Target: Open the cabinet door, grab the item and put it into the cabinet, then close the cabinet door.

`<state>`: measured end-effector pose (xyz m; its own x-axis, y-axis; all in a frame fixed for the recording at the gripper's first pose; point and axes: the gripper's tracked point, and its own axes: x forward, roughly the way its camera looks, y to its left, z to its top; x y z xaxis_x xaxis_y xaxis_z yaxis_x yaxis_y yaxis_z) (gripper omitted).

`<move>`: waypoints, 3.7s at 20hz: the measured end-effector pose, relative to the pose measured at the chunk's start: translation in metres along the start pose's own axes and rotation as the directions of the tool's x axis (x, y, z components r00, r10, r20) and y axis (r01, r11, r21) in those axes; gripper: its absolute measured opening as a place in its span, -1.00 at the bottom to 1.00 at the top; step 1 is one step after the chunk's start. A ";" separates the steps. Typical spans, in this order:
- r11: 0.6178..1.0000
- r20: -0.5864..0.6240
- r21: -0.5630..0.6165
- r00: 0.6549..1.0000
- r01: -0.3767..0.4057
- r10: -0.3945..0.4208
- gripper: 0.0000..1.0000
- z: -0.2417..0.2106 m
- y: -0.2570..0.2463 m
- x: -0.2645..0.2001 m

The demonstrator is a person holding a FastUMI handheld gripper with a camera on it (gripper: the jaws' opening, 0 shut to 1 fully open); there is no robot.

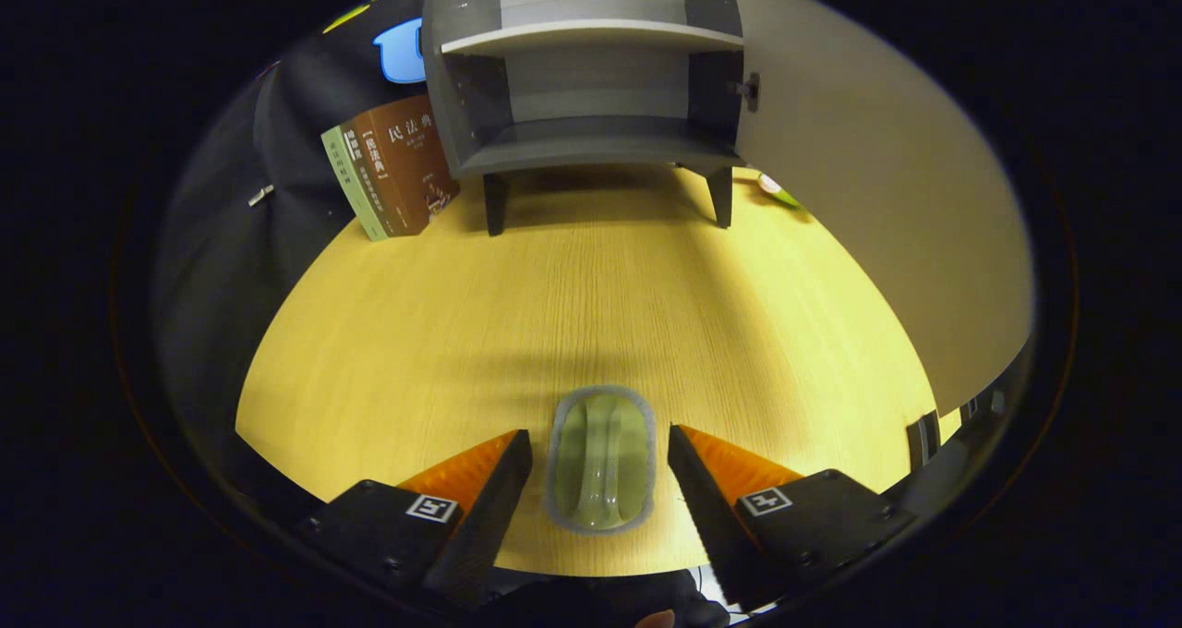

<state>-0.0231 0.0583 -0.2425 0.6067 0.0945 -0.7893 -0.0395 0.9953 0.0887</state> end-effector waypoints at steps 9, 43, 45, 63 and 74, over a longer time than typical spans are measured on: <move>0.998 -0.070 -0.009 0.996 0.055 -0.056 -0.59 -0.009 -0.012 0.001; 0.996 0.493 0.011 0.867 -0.091 0.073 -0.60 0.486 0.009 -0.170; 0.996 0.481 0.026 0.874 -0.090 0.067 -0.60 0.504 0.009 -0.141; 0.998 0.436 0.002 0.898 0.071 -0.065 -0.49 0.566 -0.007 0.032; 0.999 0.570 0.024 0.820 0.044 -0.050 0.96 0.577 -0.018 -0.035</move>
<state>0.4140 0.0244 0.1343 0.9519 0.0146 -0.3061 0.0068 0.9976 0.0685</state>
